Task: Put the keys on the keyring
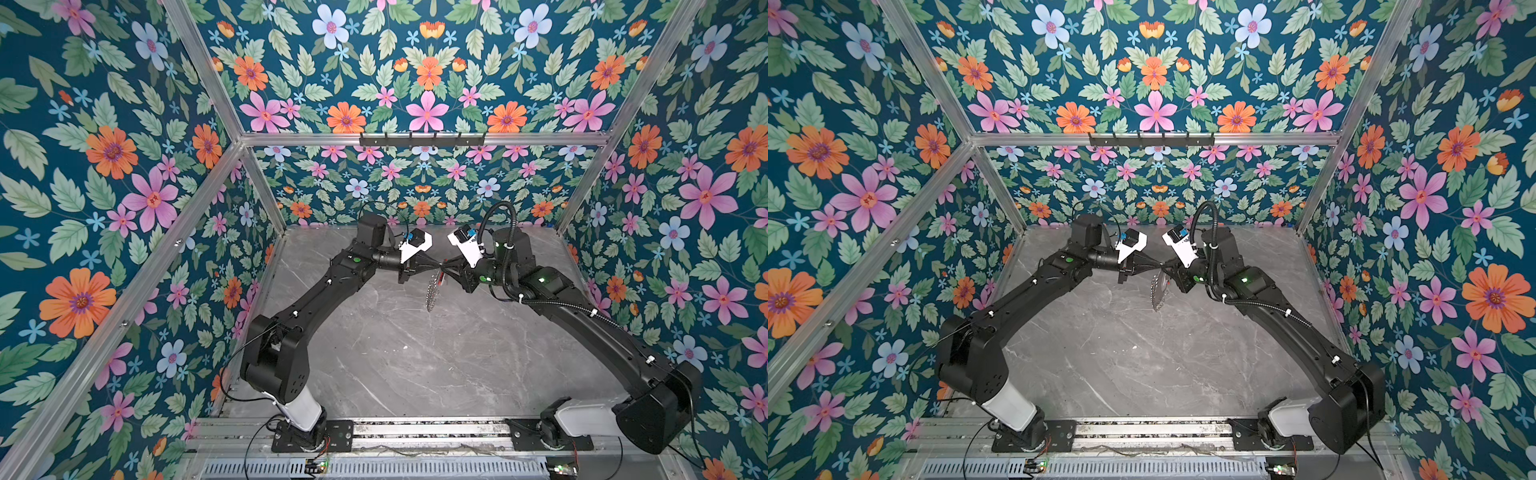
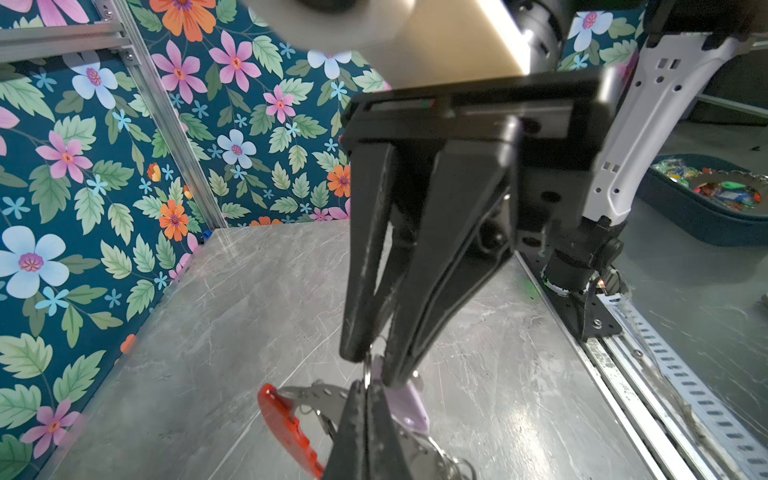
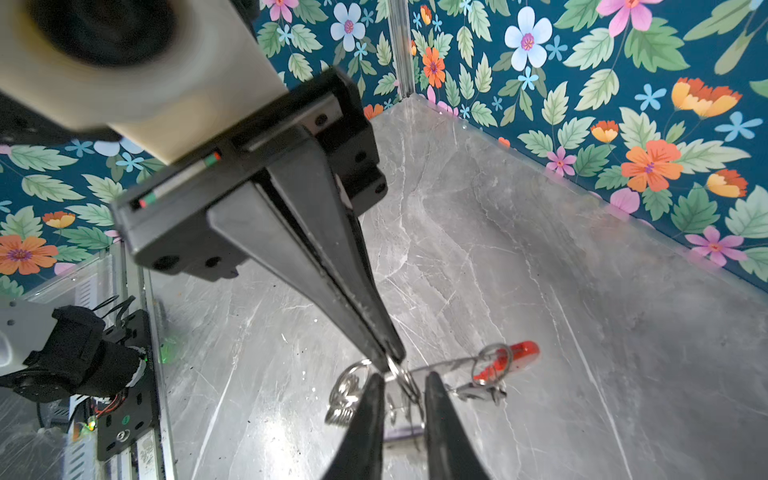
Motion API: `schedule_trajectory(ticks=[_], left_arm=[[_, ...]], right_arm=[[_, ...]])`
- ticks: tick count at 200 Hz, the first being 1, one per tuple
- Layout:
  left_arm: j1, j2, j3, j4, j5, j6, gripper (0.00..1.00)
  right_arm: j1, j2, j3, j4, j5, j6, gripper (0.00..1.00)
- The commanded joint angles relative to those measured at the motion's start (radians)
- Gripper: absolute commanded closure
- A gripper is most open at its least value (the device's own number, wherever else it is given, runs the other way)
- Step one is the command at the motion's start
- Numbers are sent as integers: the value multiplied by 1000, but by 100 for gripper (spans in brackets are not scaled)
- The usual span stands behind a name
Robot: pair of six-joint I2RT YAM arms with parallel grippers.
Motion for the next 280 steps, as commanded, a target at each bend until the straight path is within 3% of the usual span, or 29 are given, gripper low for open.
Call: schedule_trajectory(ticks=[1,51,89,208,221,253,280], left_arm=[[10,-20,-49,277,2,-200,100],[32,-34,-135,608,13,-448,100],[32,-37,-137,624,26,-469,100],[33,-53,-145,636,93,-498,100],[33,-52,-144,636,95,-498,100],[36,-50,-141,637,95,-498,100],[44,-48,-147,665,89,-514,100]], right_arm=[[-19,4,3,49,-74,63,78],[-99,-22,-38,161,-246,187,78],[-111,-16,-35,189,-301,216,68],[-115,25,4,202,-336,222,59],[-115,24,4,202,-340,220,61],[-116,18,-4,203,-341,221,78],[-119,5,-24,211,-332,222,82]])
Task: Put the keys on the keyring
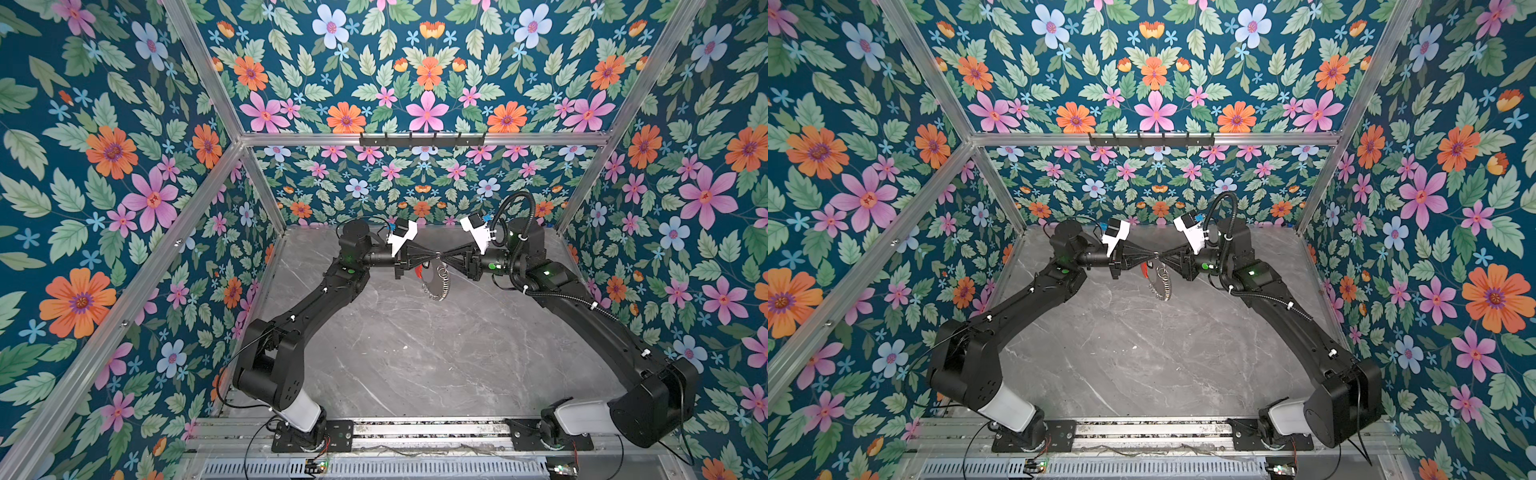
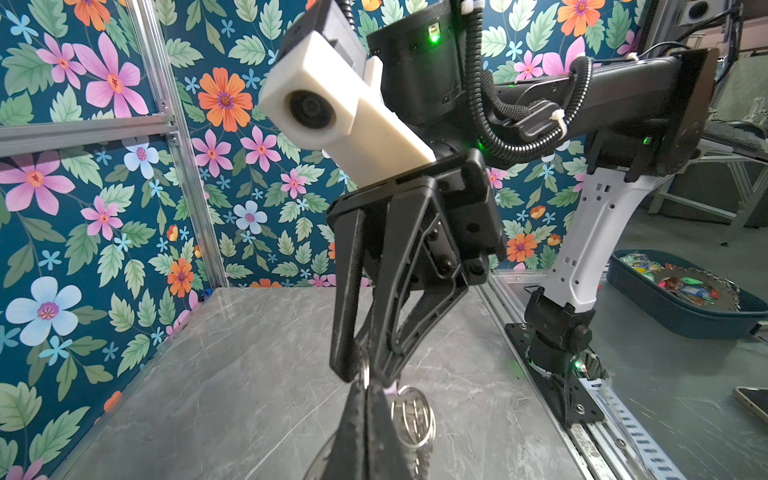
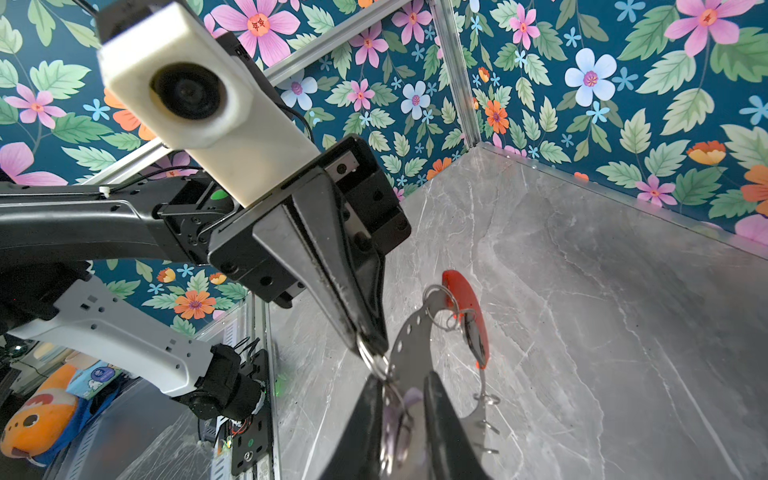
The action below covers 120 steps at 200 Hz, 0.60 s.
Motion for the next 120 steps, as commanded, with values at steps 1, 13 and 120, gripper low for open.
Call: schedule_trajectory(ticks=[1,13,120], left_arm=[[5,-2,-2,75,10,-24,100],[8,-1,-9,116,12,-52,100],[13,61,-79,598,-24,-400,100]], right_arm=[[-4,-15,-13,35,-3,3,83],[-7,-18,-22,39,-2,4,83],[-11,10,-23,105,-58,63,100]])
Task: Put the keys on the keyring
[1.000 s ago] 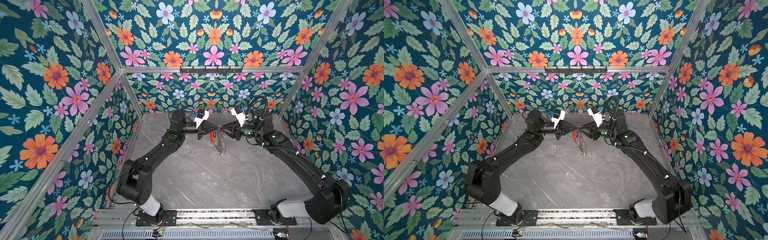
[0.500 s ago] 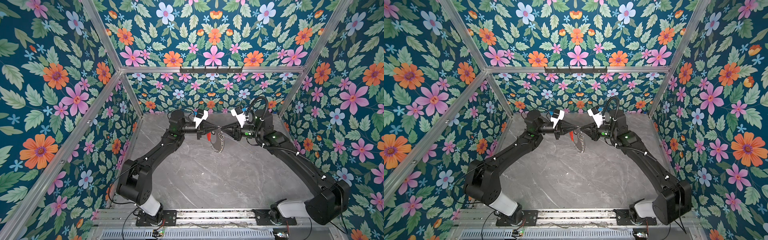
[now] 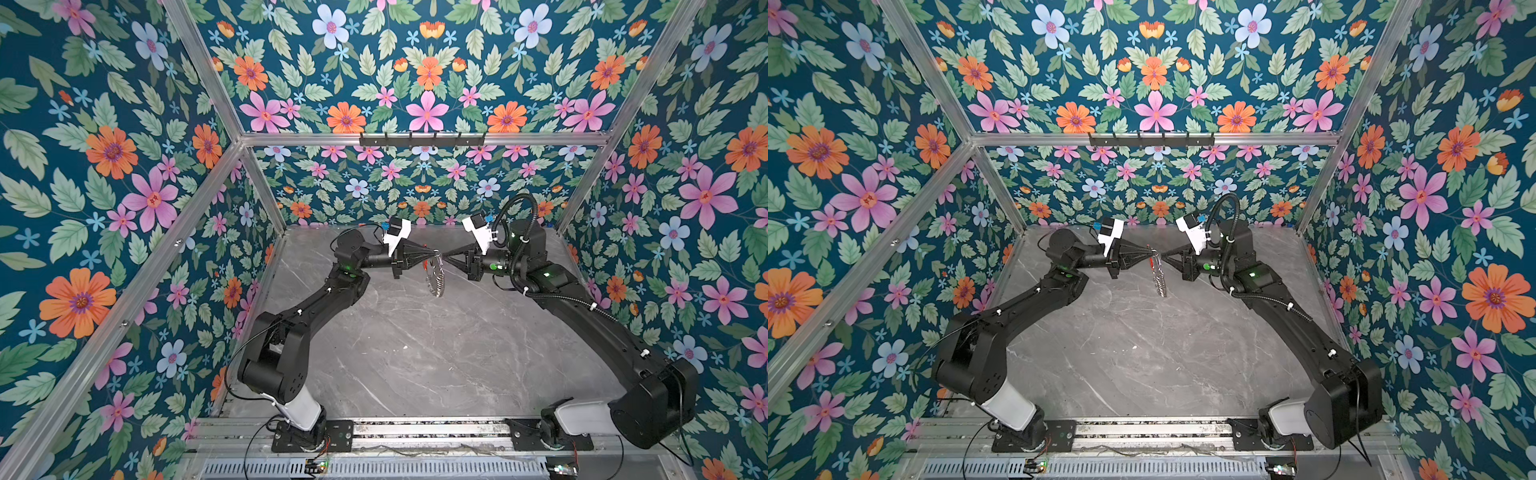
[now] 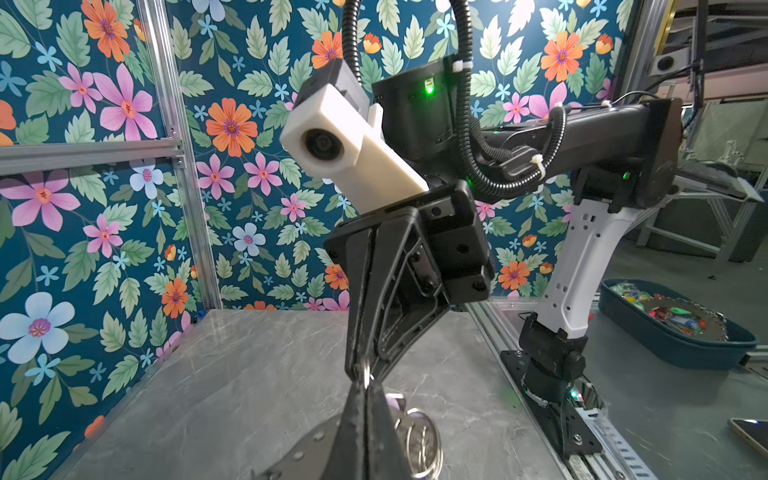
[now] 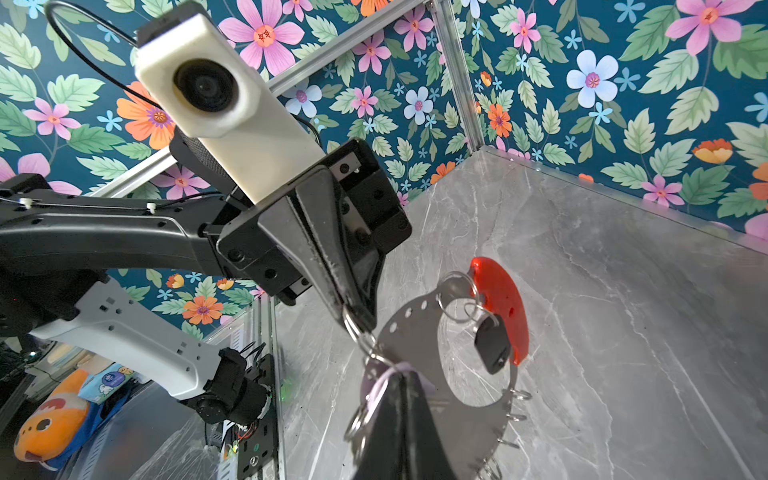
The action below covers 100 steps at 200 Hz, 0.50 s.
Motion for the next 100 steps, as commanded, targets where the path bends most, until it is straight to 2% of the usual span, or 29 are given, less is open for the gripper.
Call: schedule_trajectory(ticks=[1,38,100], left_arm=[[1,15,-7,210,-21,-120,100],[1,55,-9,366,-43,-244,100],[-8,86,-15,443,-95,-290,100]], right_arm=[[0,8,4,48,-29,26,100],[0,23,-5,73,-44,54,100],[19,63,-8,126,-78,108,100]])
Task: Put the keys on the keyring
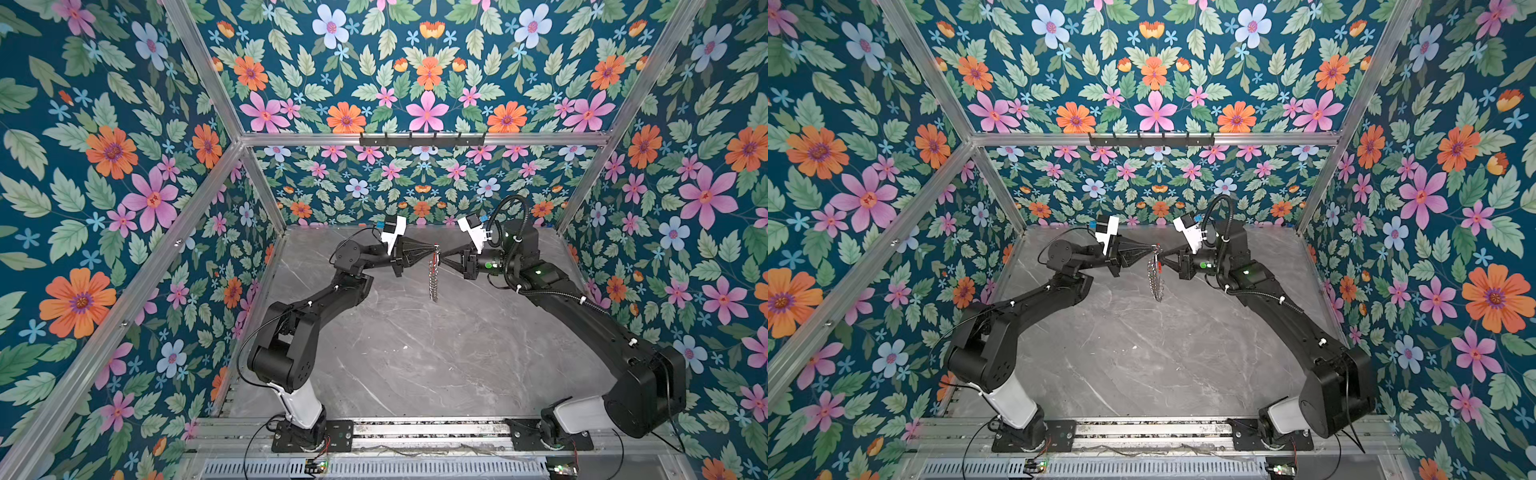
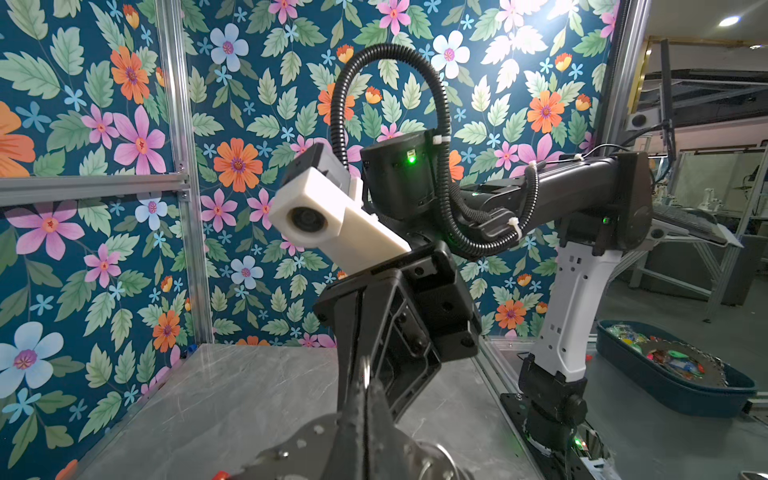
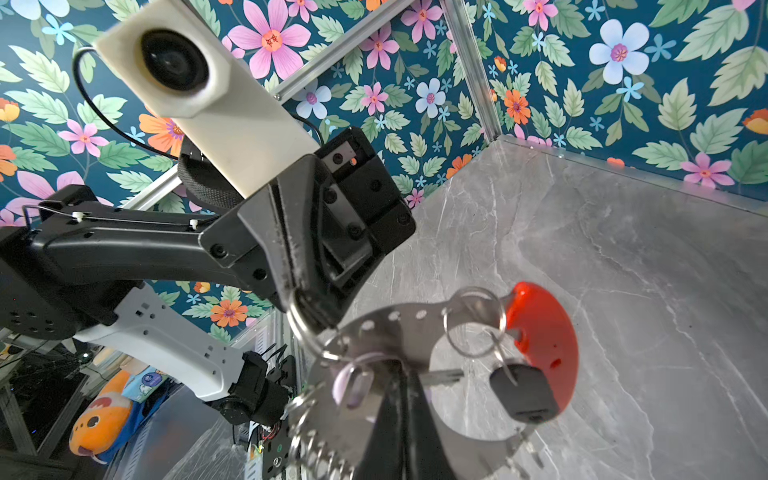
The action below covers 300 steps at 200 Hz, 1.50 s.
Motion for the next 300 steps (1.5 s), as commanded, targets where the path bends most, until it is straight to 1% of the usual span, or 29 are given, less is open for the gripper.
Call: schedule_trajectory(ticks=[1,34,59,71,84,95,120,132,144,167,180,207,233,254,282,300], left_arm=[[-3,7,-2,97,-38,-42,100],[-4,14,-18,131,-61,-69,100],[-4,21,-20,152,-75,-93,100],[-4,25,-19,156,-82,-105,100],[-4,27,-20,158,-93,-125,100],[-6,33,-18,169,-103,-147,100],[-10,51,-13,199,-120,-197,100],[-15,57,-10,213,-123,-213,100],[-20,61,-9,223,-126,-224,100],[-26,63,-1,223,-136,-247,100],[-26,64,1,225,-146,-265,100],[-27,72,8,244,-151,-293,100],[-31,83,9,260,-149,-307,100],[-32,86,10,260,-145,-310,100],[-32,88,10,260,-138,-311,100],[-31,91,12,260,-129,-309,100]], right_arm=[[12,7,1,59,-28,24,100],[13,-3,0,40,10,15,100],[-4,-40,-15,-4,97,-13,100],[-23,-67,-33,4,138,-11,100],[-42,-96,-50,25,157,-5,100],[-43,-110,-50,42,150,-6,95],[-43,-103,-35,108,71,27,76],[-40,-89,-22,133,41,44,72],[-35,-72,-7,139,27,47,71],[-19,-46,20,130,2,47,73],[-11,-40,22,130,-2,45,77],[-7,-37,18,138,0,46,82],[-6,-39,15,153,8,50,92],[-6,-41,16,158,9,50,94],[-6,-38,21,155,9,46,100],[-6,-39,19,146,15,42,100]])
